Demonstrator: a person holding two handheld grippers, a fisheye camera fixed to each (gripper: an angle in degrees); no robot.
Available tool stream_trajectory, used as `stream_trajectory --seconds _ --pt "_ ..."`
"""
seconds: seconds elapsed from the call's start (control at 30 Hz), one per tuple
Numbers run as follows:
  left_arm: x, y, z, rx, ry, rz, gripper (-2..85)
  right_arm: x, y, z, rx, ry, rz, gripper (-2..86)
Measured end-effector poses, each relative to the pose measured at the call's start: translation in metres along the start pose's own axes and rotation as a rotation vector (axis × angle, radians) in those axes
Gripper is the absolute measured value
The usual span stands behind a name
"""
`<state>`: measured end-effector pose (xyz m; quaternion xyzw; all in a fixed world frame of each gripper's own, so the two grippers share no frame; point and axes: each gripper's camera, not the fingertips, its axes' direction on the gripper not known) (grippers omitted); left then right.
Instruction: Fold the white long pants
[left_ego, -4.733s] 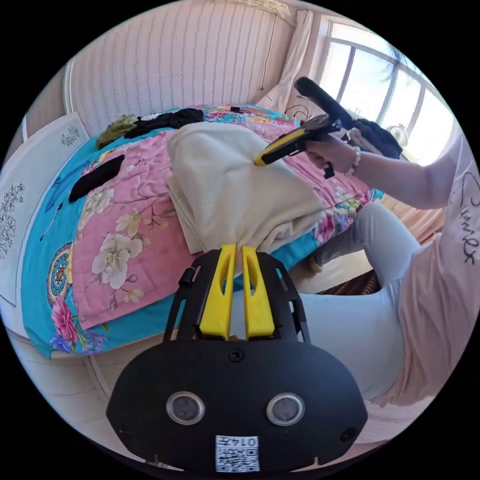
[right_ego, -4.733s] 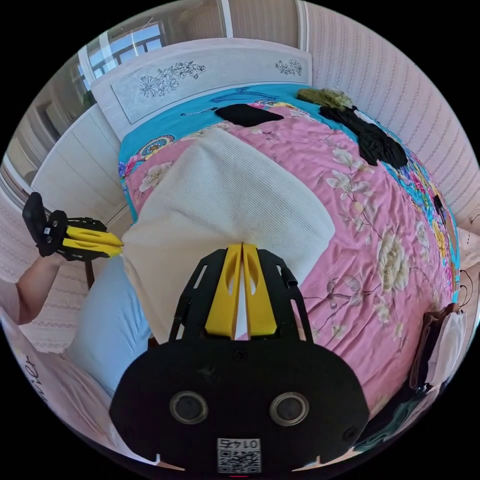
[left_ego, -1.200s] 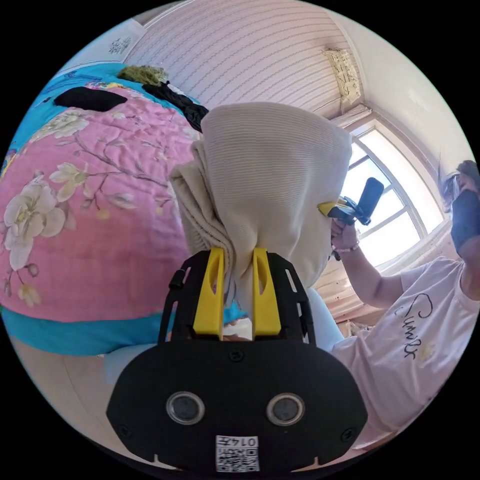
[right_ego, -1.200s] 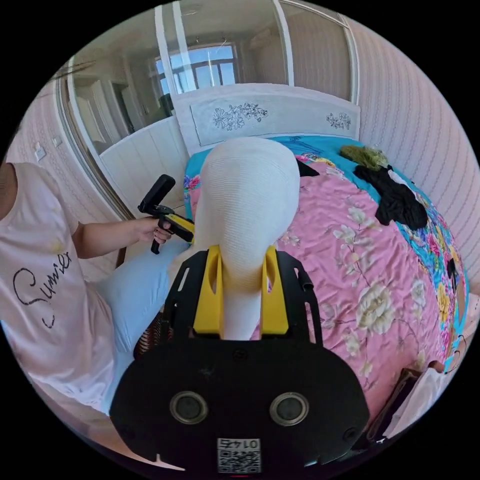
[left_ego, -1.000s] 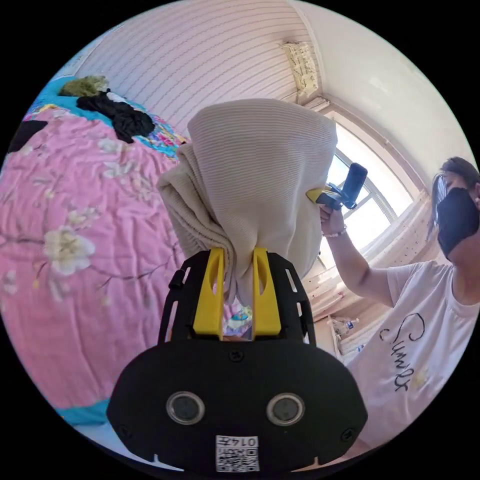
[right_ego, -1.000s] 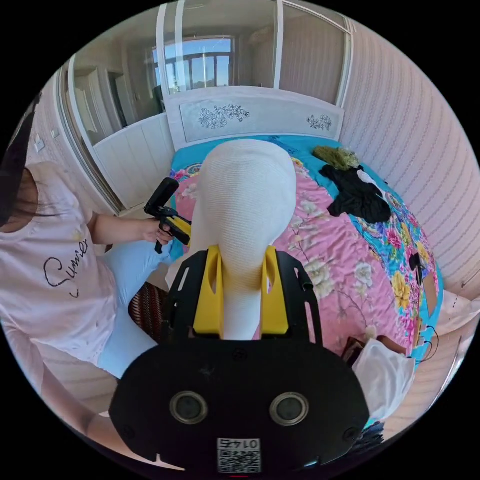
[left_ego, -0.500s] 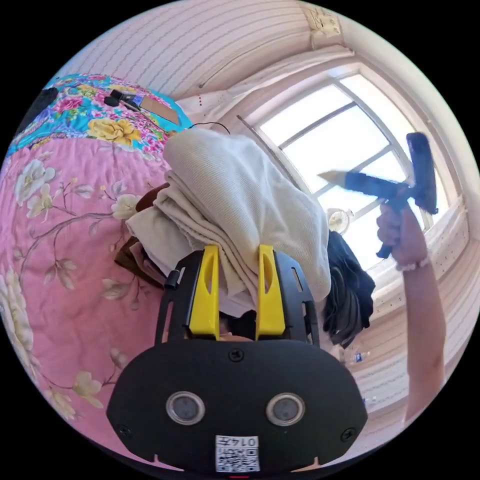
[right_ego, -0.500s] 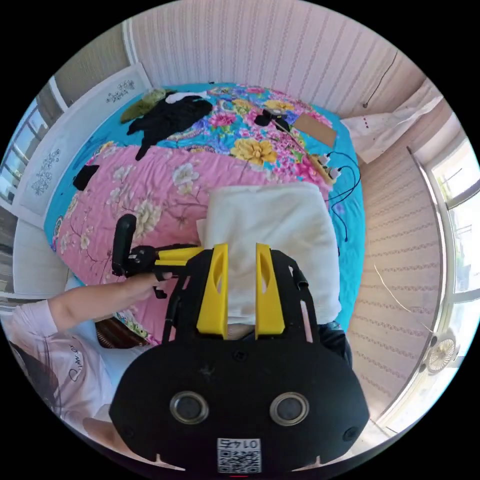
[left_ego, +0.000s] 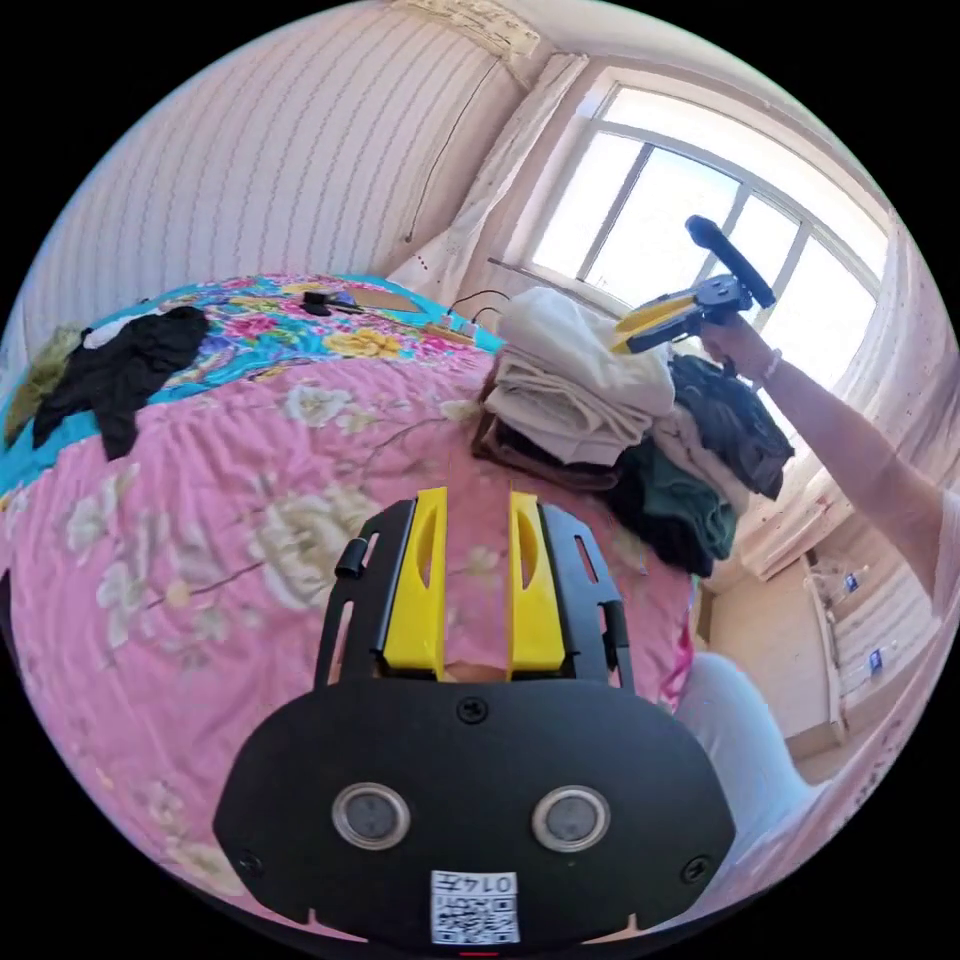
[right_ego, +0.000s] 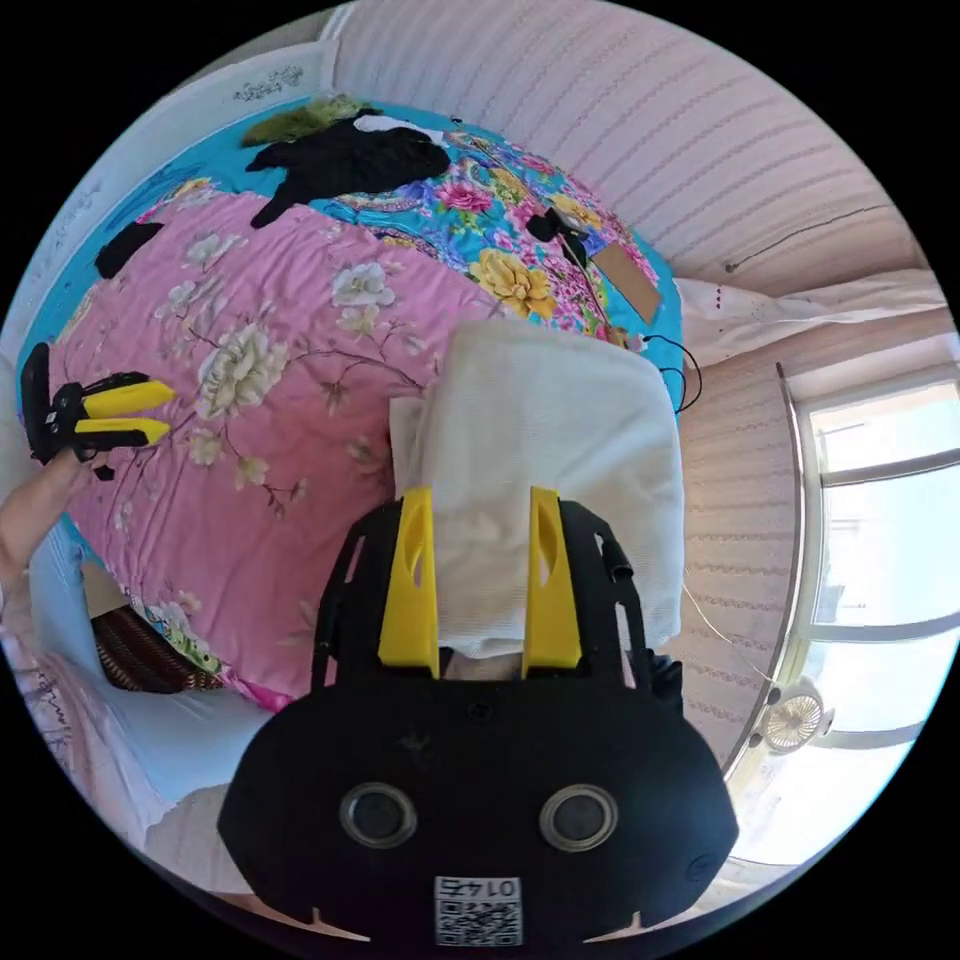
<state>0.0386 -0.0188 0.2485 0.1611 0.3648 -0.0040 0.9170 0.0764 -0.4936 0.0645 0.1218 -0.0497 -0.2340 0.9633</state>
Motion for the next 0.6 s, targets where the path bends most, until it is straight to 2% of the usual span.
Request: stream_trajectory --seconds 0.07,0.1,0.17,0.2,0.37,0.6 --pt "-0.040 0.057 -0.066 -0.012 -0.180 -0.074 9.7 -0.056 -0.020 -0.018 0.132 0.036 -0.093 13.3" --pt "-0.051 0.072 -0.084 -0.005 -0.207 -0.110 9.7 -0.071 -0.026 -0.021 0.172 0.026 -0.112 13.3" --pt "-0.092 0.128 -0.152 0.022 -0.282 -0.244 9.7 -0.132 -0.055 -0.026 0.316 -0.101 -0.153 13.2" --pt "-0.101 0.141 -0.168 0.028 -0.313 -0.272 9.7 -0.148 -0.065 -0.025 0.334 -0.151 -0.168 13.2" --pt "-0.174 0.228 -0.290 0.092 -0.571 -0.483 9.7 -0.297 -0.155 0.001 0.326 -0.661 -0.306 11.2" --pt "-0.272 0.241 -0.350 0.091 -0.745 -0.548 9.9 -0.486 -0.246 0.011 0.357 -0.749 -0.482 10.5"
